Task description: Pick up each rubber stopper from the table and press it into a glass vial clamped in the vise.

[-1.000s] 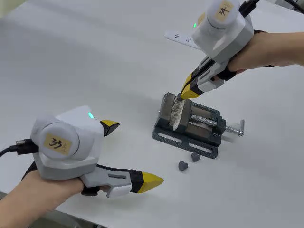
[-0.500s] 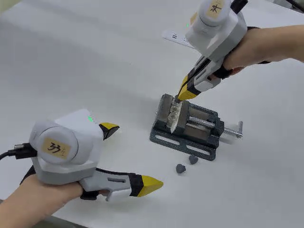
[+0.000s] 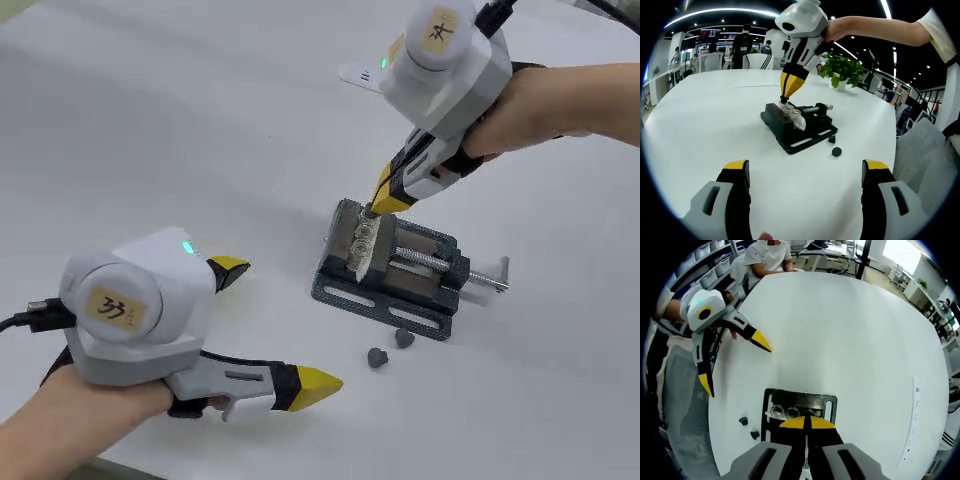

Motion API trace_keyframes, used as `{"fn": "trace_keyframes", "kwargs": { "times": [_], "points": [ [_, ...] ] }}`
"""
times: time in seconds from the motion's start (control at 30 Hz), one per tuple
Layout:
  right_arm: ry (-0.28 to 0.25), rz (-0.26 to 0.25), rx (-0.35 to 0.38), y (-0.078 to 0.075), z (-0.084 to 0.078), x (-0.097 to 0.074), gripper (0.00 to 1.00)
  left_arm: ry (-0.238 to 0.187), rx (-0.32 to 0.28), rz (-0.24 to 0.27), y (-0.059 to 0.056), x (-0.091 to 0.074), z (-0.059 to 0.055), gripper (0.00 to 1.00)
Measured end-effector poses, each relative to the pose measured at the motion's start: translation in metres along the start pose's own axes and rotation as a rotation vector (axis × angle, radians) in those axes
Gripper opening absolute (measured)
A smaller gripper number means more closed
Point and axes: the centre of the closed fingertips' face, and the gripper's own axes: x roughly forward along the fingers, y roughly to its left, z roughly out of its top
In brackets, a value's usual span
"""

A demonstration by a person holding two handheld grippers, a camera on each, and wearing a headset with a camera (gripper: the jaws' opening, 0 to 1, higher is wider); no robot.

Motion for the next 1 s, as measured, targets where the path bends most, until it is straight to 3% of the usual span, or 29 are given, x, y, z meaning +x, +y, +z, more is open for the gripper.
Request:
{"fn": "trace_keyframes", "kwargs": {
  "times": [0.53, 0.73, 0.83, 1.0],
  "points": [
    [0.015, -0.008, -0.016, -0.0022, -0.0015, 0.0012, 0.00, -0.002, -0.008, 0.001, -0.0015, 0.0033, 0.0007, 0.92],
    [0.053, -0.025, -0.035, -0.0012, -0.0009, 0.0019, 0.00, 0.002, -0.007, -0.001, -0.0027, 0.0060, 0.0019, 0.92],
    [0.041, -0.008, 0.016, -0.0026, -0.0020, 0.0012, 0.00, 0.004, -0.007, -0.005, -0.0037, 0.0058, 0.0016, 0.91],
    [0.042, -0.006, 0.027, -0.0028, -0.0036, 0.0005, 0.00, -0.001, -0.007, 0.003, -0.0006, 0.0022, 0.0029, 0.91]
  ]
}}
